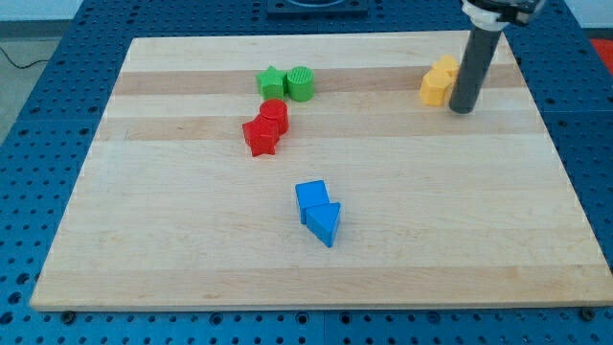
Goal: Push the red circle to the top left corner
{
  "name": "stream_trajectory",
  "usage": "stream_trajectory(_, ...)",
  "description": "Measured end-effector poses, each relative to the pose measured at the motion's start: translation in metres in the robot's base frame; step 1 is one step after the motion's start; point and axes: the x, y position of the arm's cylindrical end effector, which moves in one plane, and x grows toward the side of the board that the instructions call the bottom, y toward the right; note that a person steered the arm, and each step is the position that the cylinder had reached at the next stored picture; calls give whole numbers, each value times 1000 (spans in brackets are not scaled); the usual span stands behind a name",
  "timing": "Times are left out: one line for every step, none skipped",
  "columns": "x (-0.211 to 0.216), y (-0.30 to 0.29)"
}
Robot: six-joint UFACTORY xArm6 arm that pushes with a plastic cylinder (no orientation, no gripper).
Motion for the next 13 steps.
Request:
stream_trajectory(28,-20)
stream_trajectory(48,-75)
stream_trajectory(47,-132)
stream_trajectory(39,-191)
stream_trajectory(18,-238)
stream_trajectory(-6,-281)
stream_trajectory(-9,-323)
stream_trajectory(-12,-329)
stream_trajectory(-35,-347)
stream_trajectory(-29,-356)
stream_trajectory(-39,-377)
stream_trajectory(-70,-411)
stream_trajectory(-72,-424)
